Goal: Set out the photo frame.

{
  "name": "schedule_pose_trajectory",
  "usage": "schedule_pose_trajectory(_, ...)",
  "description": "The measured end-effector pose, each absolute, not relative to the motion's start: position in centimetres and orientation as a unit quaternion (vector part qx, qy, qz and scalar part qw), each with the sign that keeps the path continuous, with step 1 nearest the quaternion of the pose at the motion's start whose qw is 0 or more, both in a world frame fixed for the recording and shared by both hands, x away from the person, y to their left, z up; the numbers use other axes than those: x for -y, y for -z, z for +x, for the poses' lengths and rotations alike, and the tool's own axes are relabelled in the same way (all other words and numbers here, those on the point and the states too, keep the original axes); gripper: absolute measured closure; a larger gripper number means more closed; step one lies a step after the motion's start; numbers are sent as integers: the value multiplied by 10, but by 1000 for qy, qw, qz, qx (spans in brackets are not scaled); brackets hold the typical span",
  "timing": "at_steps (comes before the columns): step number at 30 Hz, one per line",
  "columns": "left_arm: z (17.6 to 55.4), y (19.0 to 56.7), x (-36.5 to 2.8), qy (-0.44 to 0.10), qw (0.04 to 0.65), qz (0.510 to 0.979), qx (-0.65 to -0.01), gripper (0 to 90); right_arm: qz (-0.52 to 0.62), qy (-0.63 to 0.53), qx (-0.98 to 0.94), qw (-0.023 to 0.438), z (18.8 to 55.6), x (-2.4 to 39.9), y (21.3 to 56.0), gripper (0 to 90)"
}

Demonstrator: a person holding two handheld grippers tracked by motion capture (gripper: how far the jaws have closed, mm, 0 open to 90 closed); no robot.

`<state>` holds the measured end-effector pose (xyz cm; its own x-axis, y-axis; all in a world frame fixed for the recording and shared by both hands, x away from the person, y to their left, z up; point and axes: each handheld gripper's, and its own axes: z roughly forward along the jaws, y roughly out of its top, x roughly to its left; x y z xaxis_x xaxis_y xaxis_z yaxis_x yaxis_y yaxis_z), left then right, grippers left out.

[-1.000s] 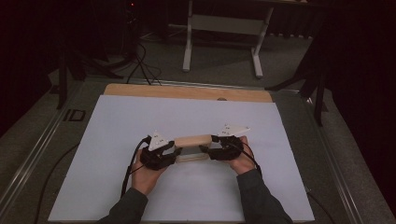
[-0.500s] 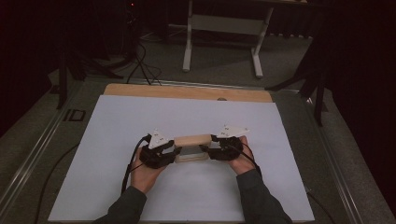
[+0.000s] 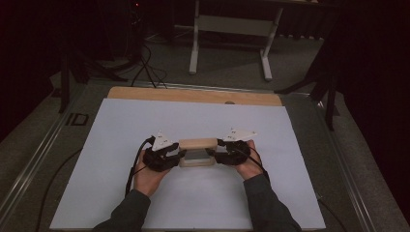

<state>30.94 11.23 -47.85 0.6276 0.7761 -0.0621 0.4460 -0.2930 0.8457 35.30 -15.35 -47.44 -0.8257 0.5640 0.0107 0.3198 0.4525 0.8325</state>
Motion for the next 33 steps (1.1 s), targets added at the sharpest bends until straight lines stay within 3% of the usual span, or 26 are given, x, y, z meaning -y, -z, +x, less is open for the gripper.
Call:
schedule_pose_trajectory(9, 321, 480, -118, -193, 450, 779, -392, 594, 276, -451, -837, 143, 359, 146, 475, 501)
schedule_pose_trajectory(11, 322, 479, -119, -198, 451, 775, -395, 659, 277, -453, -835, 143, 360, 145, 475, 506)
schedule_pose_trajectory(14, 329, 478, -121, -204, 451, 771, -401, 682, 275, -457, -835, 138, 361, 143, 475, 527)
schedule_pose_trajectory(22, 333, 480, -123, -197, 461, 768, -399, 670, 257, -454, -841, 144, 361, 139, 475, 530)
schedule_pose_trajectory(33, 339, 484, -124, -179, 466, 770, -397, 506, 241, -447, -848, 151, 360, 143, 473, 537)
